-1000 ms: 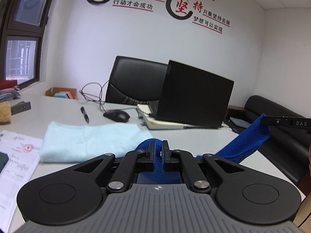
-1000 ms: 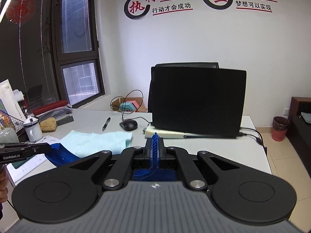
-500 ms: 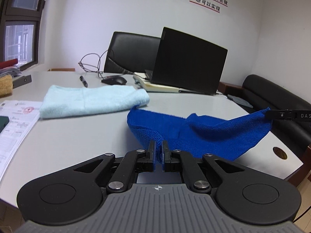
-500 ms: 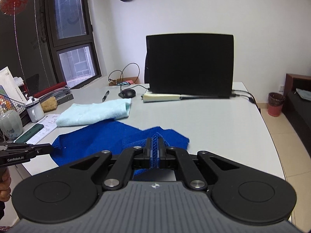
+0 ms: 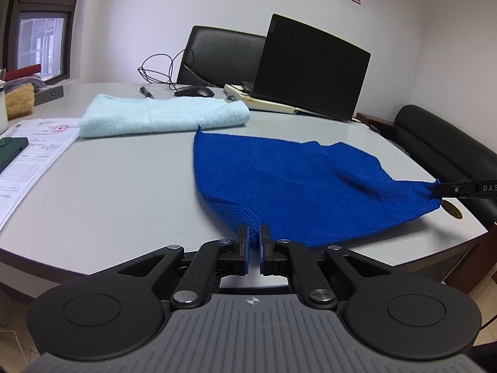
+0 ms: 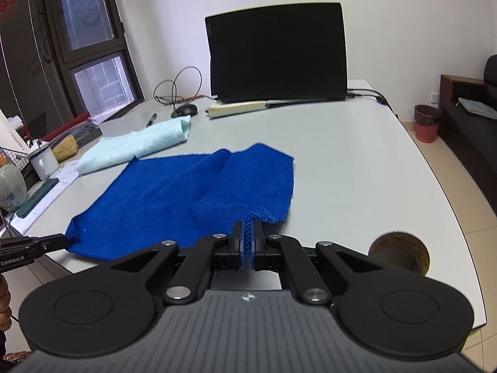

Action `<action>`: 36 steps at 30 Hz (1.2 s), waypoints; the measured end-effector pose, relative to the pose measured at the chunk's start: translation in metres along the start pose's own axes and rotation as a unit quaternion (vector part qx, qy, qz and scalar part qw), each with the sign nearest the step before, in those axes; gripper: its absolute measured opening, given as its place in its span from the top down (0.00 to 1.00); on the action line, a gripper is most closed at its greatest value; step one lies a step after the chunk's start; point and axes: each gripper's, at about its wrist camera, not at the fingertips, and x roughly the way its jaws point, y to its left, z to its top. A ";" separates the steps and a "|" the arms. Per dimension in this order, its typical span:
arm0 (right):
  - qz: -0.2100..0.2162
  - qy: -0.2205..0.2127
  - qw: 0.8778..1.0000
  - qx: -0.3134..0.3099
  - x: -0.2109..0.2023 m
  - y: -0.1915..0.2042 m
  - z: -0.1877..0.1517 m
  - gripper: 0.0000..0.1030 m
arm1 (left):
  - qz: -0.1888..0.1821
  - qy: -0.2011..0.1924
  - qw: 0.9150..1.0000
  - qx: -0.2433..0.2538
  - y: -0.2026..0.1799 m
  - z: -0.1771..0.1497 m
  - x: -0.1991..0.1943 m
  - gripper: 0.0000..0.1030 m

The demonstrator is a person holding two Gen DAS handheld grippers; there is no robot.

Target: Fold towel

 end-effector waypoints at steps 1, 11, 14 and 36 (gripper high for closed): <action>-0.001 0.003 1.000 0.000 0.000 0.000 -0.002 0.94 | 0.002 0.001 1.000 0.001 0.000 -0.001 0.000 0.93; -0.008 -0.001 1.000 -0.007 -0.006 0.000 0.002 0.67 | 0.022 -0.019 1.000 0.005 0.007 0.004 -0.013 0.65; -0.009 -0.010 1.000 -0.012 -0.010 -0.002 0.008 0.62 | 0.030 -0.030 0.999 0.006 0.013 0.011 -0.020 0.61; 0.005 0.007 0.999 -0.053 0.045 -0.007 0.052 0.62 | -0.023 0.000 0.999 0.035 -0.013 0.020 0.015 0.50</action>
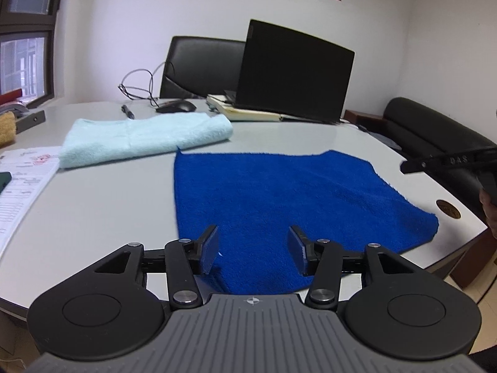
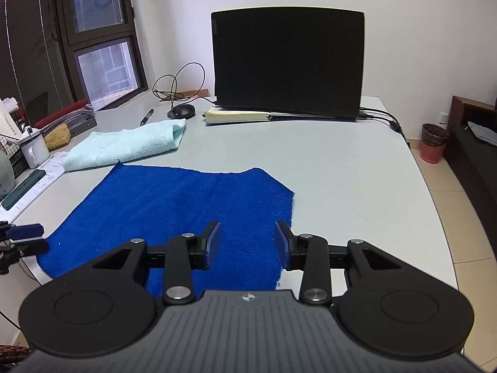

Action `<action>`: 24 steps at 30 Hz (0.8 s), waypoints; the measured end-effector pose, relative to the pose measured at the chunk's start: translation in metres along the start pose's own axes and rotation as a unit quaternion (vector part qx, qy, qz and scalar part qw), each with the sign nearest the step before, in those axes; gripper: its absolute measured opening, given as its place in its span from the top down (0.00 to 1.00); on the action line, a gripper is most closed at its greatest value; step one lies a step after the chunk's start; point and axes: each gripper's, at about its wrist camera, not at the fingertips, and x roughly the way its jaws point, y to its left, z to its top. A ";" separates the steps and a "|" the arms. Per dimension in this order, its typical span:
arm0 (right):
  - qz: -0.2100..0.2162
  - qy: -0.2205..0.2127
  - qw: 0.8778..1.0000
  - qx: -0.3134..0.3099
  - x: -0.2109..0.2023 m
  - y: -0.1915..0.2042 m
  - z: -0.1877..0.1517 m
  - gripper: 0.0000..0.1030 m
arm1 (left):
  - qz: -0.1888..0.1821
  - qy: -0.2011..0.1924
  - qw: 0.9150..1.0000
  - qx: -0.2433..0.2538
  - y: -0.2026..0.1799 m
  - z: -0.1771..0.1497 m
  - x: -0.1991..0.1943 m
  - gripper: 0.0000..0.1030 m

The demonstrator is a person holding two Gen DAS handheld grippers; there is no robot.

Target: Fold towel

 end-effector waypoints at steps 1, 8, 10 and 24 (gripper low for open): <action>0.002 0.002 1.000 -0.003 0.004 0.001 0.002 0.62 | 0.000 0.005 1.000 -0.002 0.001 -0.002 0.001 0.50; 0.016 0.015 1.000 -0.021 0.032 0.005 0.015 0.62 | 0.012 0.026 0.999 -0.016 0.012 -0.011 0.002 0.50; 0.019 0.018 0.999 -0.025 0.039 0.006 0.017 0.62 | 0.018 0.029 0.999 -0.019 0.015 -0.013 0.001 0.50; 0.009 0.026 0.999 -0.028 0.069 -0.009 0.037 0.62 | 0.011 0.009 1.000 -0.023 0.017 0.006 0.007 0.50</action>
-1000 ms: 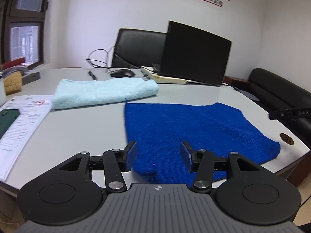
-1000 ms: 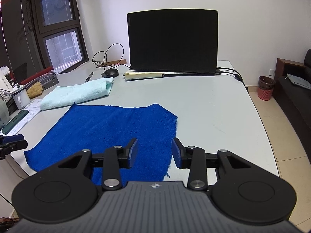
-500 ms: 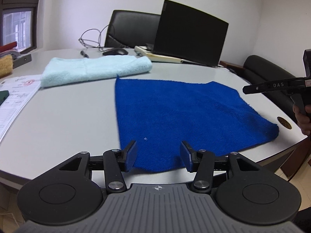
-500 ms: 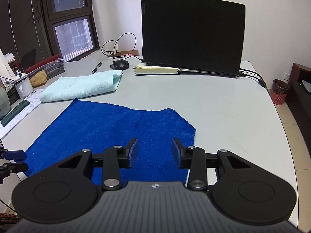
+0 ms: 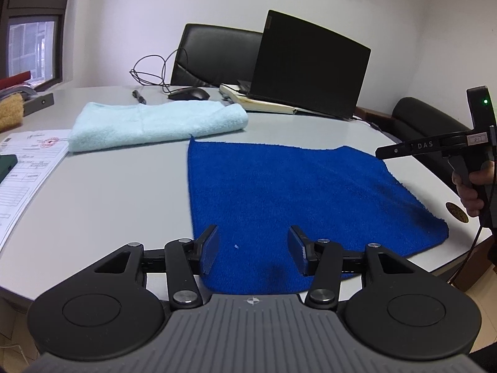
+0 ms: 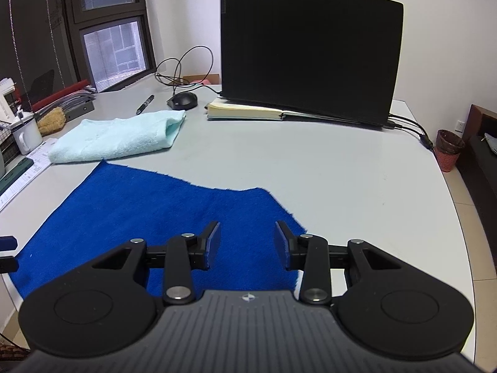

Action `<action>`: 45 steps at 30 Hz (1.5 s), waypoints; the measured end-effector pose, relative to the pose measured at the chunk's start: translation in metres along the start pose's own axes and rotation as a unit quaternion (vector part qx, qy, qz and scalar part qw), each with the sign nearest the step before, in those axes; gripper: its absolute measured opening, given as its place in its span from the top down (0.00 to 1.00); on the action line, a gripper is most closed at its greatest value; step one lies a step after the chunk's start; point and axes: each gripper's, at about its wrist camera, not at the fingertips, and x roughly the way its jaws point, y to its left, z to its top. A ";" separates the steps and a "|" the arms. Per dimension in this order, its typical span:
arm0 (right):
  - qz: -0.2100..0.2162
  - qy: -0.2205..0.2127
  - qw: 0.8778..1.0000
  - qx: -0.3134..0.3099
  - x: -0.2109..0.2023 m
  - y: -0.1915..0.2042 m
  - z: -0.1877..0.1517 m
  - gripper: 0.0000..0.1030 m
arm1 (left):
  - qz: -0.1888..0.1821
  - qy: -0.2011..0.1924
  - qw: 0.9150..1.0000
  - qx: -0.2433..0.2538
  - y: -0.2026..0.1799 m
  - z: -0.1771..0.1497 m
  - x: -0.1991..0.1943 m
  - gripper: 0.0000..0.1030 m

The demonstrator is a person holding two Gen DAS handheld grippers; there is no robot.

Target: Fold towel

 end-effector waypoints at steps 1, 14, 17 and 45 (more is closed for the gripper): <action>0.000 0.001 1.000 0.003 0.003 -0.004 0.003 0.62 | -0.002 0.000 1.000 -0.001 0.000 0.001 0.002 0.50; 0.022 0.038 0.999 0.029 0.045 -0.038 0.009 0.68 | 0.001 0.014 1.000 -0.012 0.006 0.007 0.022 0.49; 0.035 0.041 0.998 0.029 0.046 -0.037 0.009 0.85 | 0.003 0.014 1.000 -0.013 0.007 0.007 0.022 0.49; 0.100 0.012 0.991 -0.087 0.000 0.062 -0.006 0.93 | 0.003 0.006 1.000 -0.018 0.011 -0.006 0.003 0.49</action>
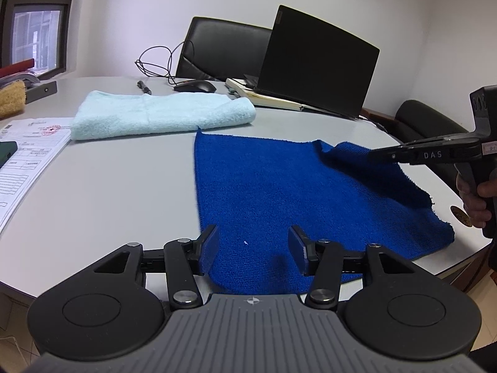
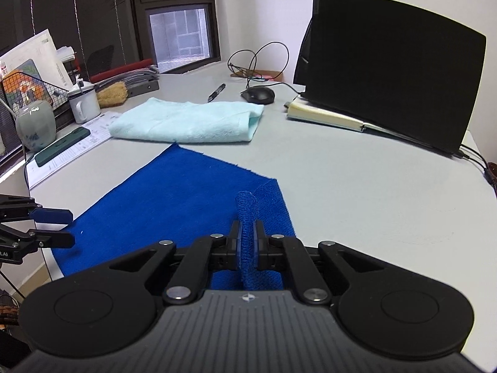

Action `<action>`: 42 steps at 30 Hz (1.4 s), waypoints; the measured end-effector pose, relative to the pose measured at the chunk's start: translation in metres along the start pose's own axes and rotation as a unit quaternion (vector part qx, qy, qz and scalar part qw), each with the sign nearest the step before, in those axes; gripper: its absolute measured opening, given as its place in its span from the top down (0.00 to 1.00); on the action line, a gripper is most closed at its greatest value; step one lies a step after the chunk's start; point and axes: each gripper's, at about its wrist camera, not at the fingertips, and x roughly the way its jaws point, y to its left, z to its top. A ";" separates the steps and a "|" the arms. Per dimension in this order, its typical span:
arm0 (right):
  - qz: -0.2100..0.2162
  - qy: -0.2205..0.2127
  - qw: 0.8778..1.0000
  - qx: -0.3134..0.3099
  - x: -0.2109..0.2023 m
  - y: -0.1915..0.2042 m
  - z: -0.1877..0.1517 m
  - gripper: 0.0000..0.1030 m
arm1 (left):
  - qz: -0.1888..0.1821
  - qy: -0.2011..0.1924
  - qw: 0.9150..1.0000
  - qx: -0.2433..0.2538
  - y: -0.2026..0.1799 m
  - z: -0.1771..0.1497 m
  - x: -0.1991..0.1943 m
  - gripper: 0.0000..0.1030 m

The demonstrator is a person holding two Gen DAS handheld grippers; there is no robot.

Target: Fold towel

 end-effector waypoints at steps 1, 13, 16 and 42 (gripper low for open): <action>0.001 0.003 1.000 -0.001 0.001 0.002 -0.001 0.93 | 0.000 0.000 1.000 0.000 0.000 0.000 0.000 0.49; 0.014 0.014 1.000 -0.017 0.000 0.023 -0.005 0.71 | -0.004 -0.006 1.000 -0.004 0.005 -0.004 -0.005 0.47; 0.016 0.011 1.000 -0.016 -0.003 0.024 -0.002 0.70 | -0.006 -0.009 1.000 -0.008 0.006 -0.005 -0.006 0.47; 0.004 0.026 0.998 -0.050 0.017 0.063 -0.001 0.70 | -0.007 -0.029 1.000 0.002 0.023 -0.013 -0.029 0.43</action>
